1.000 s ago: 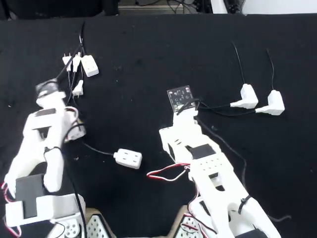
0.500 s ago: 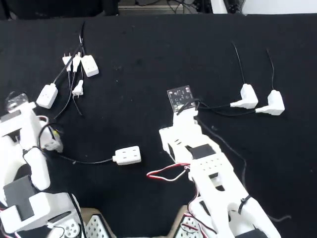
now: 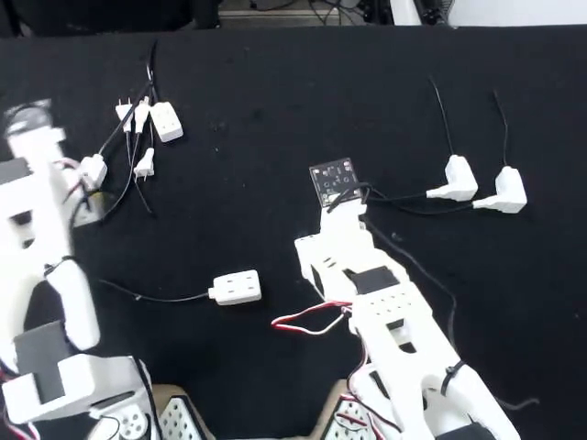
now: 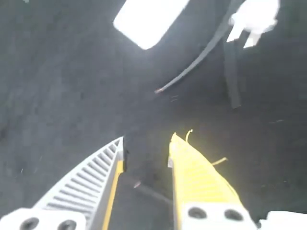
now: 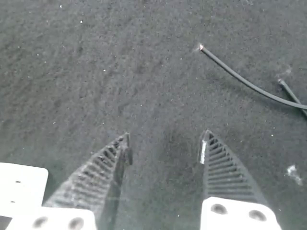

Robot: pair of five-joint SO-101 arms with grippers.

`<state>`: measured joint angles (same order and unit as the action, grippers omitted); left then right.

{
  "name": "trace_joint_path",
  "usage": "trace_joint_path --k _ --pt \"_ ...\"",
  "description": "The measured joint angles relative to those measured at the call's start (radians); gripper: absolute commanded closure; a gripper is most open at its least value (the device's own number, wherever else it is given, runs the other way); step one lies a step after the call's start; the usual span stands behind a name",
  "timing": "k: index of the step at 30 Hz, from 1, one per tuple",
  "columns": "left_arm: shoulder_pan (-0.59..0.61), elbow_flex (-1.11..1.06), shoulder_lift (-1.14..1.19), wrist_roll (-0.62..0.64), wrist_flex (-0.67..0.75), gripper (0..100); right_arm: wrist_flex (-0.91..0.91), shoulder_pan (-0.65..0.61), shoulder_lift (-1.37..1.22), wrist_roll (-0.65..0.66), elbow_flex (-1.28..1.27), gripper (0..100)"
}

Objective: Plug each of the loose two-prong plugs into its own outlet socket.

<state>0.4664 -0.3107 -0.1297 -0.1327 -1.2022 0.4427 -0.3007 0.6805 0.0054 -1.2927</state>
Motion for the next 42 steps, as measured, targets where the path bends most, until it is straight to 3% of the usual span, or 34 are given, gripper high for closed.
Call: trace_joint_path --k 4,9,16,19,22,25,42 --pt "-0.121 0.003 0.072 0.04 0.095 73 0.0 0.0 0.0 0.0 0.0 77.6" --pt "-0.19 0.058 0.242 0.072 0.176 77 0.0 0.0 0.0 0.0 0.0 77.6" --pt "-0.198 0.261 0.489 0.072 0.184 78 0.0 0.0 0.0 0.0 0.0 77.6" --pt "-0.198 0.318 0.555 0.075 0.184 84 0.0 0.0 0.0 0.0 0.0 77.6" --pt "-0.203 0.338 0.568 0.08 0.184 98 0.0 0.0 0.0 0.0 0.0 77.6" --pt "-0.198 0.342 0.569 0.083 0.184 96 0.0 0.0 0.0 0.0 0.0 77.6" --pt "-0.196 0.364 0.473 0.084 -0.13 97 0.0 0.0 0.0 0.0 0.0 77.6"
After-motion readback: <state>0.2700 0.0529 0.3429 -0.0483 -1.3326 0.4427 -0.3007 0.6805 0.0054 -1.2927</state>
